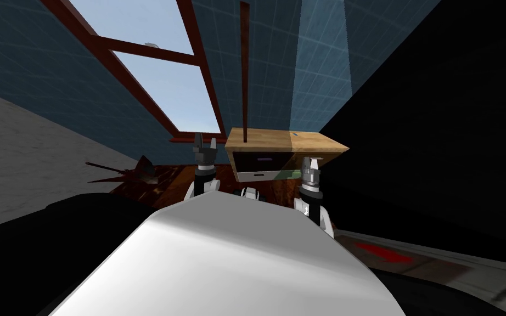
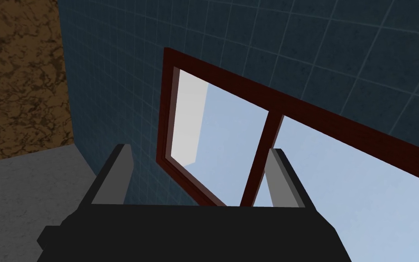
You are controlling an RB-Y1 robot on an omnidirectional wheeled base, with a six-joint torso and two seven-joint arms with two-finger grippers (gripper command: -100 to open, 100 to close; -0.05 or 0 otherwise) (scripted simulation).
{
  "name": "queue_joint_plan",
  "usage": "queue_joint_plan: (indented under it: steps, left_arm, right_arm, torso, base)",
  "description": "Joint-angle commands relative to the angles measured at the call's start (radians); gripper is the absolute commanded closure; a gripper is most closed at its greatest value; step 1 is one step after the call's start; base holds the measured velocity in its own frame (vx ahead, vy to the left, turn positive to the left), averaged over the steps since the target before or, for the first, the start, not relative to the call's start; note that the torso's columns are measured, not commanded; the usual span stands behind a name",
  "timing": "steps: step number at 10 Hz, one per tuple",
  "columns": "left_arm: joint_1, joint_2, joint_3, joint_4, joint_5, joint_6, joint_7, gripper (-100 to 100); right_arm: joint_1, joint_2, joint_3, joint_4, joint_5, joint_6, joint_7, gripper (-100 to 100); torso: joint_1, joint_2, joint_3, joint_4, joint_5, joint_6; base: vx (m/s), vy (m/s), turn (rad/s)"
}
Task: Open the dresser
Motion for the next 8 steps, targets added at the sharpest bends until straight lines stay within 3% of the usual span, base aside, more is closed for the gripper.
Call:
queue_joint_plan:
  steps: [1,5,6,8]
  left_arm:
    - [0.000,0.000,0.000,0.000,0.000,0.000,0.000,0]
    - [0.000,0.000,0.000,0.000,0.000,0.000,0.000,0]
    - [0.000,0.000,0.000,0.000,0.000,0.000,0.000,0]
    - [0.000,0.000,0.000,0.000,0.000,0.000,0.000,0]
  right_arm:
    - [-0.003,-0.008,-0.010,0.025,0.021,-0.011,0.077,-100]
    - [-0.007,-0.016,-0.019,0.051,0.043,-0.023,0.162,-100]
    - [-0.010,-0.023,-0.030,0.078,0.064,-0.035,0.202,-100]
    - [-0.010,-0.023,-0.030,0.078,0.064,-0.035,0.240,-100]
  torso:
    - [0.000,-0.001,0.000,0.000,0.000,0.000]
    - [0.000,-0.002,-0.001,0.000,0.000,0.000]
    - [0.000,-0.001,0.000,0.000,0.000,0.000]
    - [0.000,-0.001,-0.001,0.000,0.000,0.000]
  base:
    - [0.037,0.020,0.016]
    - [0.026,0.017,0.011]
    - [0.032,0.017,0.033]
    - [0.028,0.018,0.008]
